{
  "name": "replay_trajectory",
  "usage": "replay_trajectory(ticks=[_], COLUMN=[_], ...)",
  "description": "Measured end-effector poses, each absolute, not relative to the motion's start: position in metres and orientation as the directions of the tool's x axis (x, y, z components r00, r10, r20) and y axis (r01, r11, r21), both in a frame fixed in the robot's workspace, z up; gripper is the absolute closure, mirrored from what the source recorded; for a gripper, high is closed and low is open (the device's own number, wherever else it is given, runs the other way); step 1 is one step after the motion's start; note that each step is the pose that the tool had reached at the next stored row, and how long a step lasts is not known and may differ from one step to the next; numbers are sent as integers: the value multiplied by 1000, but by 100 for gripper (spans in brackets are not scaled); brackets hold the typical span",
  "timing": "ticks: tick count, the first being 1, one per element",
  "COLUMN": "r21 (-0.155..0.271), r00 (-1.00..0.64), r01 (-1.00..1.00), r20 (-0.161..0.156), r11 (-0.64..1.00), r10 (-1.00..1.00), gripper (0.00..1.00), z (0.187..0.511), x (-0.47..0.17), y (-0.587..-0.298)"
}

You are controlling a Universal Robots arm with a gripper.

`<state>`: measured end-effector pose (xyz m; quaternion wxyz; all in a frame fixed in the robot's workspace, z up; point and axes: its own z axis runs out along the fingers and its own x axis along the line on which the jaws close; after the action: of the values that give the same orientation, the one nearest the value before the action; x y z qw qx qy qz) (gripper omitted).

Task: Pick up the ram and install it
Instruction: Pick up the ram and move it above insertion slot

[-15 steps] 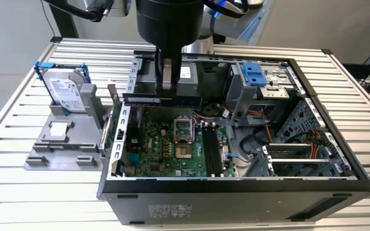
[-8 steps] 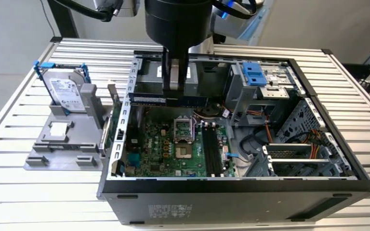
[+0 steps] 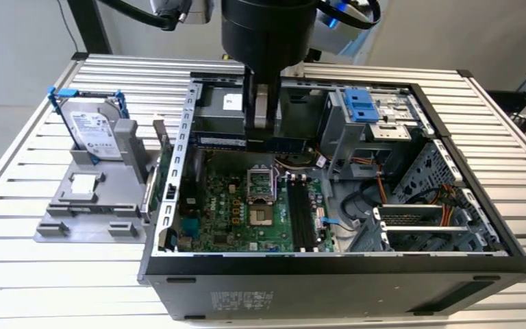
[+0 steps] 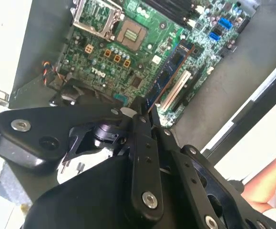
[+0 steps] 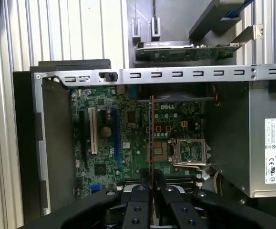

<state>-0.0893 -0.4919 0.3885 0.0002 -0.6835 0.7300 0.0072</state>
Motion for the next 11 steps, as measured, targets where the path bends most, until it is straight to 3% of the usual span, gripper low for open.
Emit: replay_trajectory(ticks=[11], r21=[14], r00=[-66], r01=[-998], r20=[-10], r11=[66], r10=[-998], gripper=[100], z=[388], x=[-59], y=[-492])
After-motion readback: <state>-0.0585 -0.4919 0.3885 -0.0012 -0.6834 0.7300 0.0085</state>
